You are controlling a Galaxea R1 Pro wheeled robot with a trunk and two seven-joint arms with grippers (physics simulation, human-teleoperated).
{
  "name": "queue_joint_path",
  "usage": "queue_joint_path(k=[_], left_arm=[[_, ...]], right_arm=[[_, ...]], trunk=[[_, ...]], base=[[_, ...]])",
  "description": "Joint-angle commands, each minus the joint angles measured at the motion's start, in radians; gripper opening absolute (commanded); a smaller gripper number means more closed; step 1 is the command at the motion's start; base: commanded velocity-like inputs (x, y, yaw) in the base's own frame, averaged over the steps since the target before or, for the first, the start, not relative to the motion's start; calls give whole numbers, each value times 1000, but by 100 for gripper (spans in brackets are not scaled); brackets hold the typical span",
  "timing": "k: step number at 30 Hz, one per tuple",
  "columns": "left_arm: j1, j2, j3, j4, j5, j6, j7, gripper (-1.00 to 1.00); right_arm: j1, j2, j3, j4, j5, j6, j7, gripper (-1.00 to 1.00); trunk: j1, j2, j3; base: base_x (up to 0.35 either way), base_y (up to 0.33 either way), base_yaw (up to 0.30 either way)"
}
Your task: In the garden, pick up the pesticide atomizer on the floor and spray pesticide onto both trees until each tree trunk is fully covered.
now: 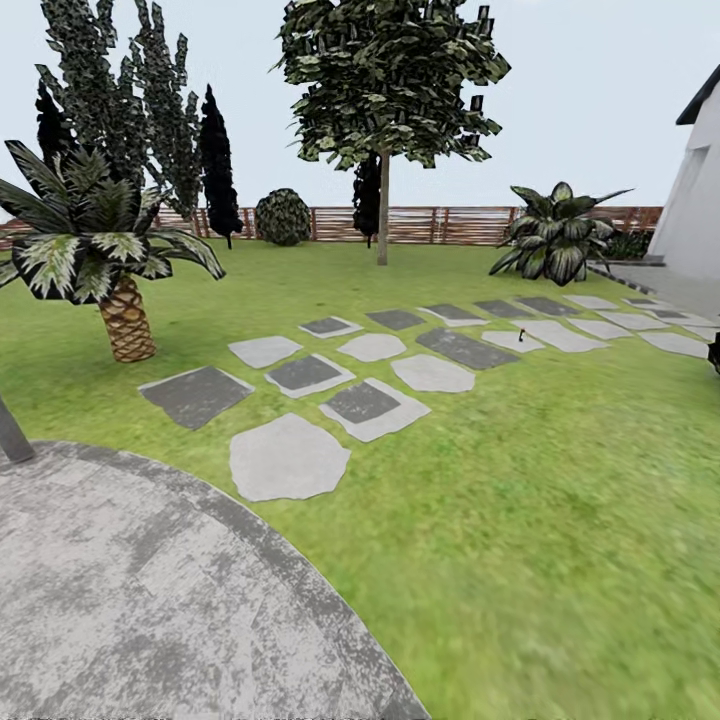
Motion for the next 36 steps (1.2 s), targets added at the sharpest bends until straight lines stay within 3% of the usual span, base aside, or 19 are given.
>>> queue_joint_path(k=[1, 36], left_arm=[[0, 0, 0, 0, 0, 0, 0, 100], [0, -1, -1, 1, 0, 0, 0, 100]], right_arm=[[0, 0, 0, 0, 0, 0, 0, 100], [0, 0, 0, 0, 2, 0, 0, 100]], trunk=[[4, -7, -5], [138, -252, -166]], base=[[0, 0, 0], [0, 0, 0]])
